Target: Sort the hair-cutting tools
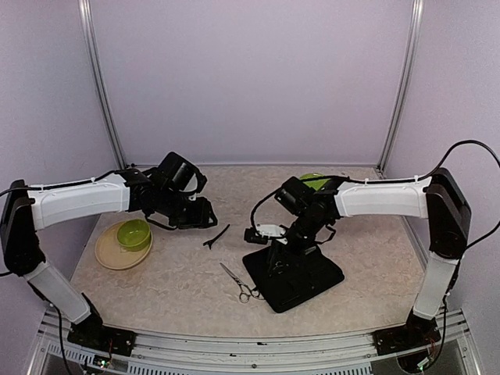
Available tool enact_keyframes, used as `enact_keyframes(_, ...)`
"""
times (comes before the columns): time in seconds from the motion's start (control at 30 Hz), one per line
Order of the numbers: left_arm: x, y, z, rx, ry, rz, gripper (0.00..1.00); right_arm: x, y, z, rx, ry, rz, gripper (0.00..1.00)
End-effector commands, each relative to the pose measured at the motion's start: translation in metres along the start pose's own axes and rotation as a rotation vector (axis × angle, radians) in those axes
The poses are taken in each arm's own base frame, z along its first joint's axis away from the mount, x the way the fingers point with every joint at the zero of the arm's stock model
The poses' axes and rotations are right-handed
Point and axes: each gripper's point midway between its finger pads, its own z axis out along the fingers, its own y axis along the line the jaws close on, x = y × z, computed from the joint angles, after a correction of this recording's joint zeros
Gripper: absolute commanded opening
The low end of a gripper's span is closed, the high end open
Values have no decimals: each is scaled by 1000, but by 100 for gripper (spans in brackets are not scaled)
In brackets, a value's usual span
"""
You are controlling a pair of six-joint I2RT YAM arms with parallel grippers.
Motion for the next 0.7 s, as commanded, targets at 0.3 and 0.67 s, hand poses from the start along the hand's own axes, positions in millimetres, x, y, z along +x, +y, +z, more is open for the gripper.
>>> enact_keyframes(0.3,-54,39,-36,-43,-267,-43,47,-19,35,85,15,83,-54,36)
enact_keyframes(0.67,-44,48,-27,-68,-243,-13,48,-26,37,93,22,97,-70,33)
